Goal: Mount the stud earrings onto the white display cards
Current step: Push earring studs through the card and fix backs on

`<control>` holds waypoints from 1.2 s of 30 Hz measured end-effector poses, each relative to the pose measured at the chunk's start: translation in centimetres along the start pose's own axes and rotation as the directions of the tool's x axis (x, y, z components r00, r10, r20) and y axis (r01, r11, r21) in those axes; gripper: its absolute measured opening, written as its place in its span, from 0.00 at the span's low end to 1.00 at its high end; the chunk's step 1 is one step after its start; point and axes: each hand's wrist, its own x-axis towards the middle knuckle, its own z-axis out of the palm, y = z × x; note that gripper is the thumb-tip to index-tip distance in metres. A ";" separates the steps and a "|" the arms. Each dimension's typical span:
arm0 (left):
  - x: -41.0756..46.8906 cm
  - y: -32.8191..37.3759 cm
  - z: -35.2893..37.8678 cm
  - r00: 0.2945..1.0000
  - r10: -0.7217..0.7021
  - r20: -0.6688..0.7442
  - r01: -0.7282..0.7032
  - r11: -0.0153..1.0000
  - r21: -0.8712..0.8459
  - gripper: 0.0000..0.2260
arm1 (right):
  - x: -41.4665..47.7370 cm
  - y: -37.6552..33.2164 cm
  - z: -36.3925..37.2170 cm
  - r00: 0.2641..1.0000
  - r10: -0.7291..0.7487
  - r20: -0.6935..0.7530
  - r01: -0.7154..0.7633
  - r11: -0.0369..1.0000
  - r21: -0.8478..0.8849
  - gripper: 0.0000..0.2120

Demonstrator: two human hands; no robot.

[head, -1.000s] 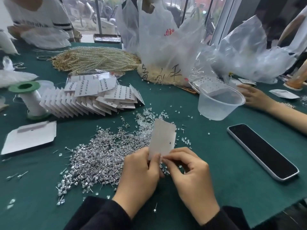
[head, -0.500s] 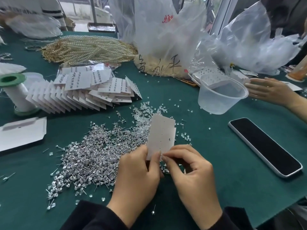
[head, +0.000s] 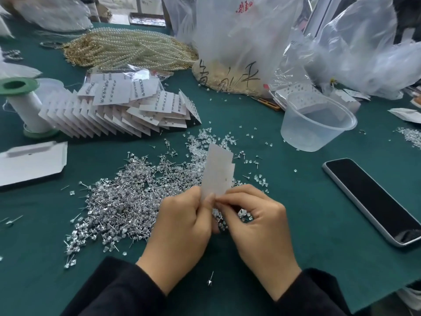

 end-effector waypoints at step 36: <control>2.9 0.8 -0.2 0.982 -0.013 0.186 -0.098 0.815 0.572 0.04 | 2.6 2.5 -5.5 0.826 0.418 0.378 -0.468 0.138 0.873 0.07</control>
